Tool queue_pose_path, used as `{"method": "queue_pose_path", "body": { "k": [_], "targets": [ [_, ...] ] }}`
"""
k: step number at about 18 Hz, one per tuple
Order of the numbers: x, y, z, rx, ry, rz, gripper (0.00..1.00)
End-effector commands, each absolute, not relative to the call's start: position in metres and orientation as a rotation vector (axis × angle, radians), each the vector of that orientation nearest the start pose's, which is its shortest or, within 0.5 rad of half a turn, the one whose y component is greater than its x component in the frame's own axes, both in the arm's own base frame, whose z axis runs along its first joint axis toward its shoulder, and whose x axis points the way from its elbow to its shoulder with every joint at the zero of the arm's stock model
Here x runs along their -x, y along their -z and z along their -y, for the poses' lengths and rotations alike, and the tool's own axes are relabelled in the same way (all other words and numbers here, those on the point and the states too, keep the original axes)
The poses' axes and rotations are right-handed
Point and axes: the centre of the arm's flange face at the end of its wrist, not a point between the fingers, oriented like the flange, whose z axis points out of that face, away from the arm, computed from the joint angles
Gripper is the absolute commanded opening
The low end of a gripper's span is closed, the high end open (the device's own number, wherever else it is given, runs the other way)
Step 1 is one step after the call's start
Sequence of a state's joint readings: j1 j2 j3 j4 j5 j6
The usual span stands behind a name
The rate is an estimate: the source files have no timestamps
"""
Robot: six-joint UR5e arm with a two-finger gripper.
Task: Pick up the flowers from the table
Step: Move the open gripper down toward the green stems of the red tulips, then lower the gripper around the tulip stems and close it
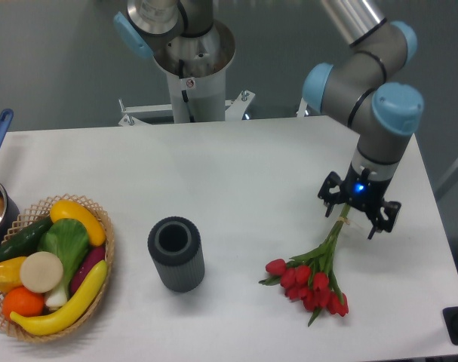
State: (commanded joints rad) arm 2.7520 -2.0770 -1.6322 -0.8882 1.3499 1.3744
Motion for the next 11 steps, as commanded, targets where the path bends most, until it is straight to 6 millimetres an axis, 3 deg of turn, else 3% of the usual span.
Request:
{"method": "queue_pose_path", "body": {
  "k": [11],
  "targets": [
    [0.545,-0.202,-0.392,2.895,-0.024,-0.301,1.00]
  ]
}}
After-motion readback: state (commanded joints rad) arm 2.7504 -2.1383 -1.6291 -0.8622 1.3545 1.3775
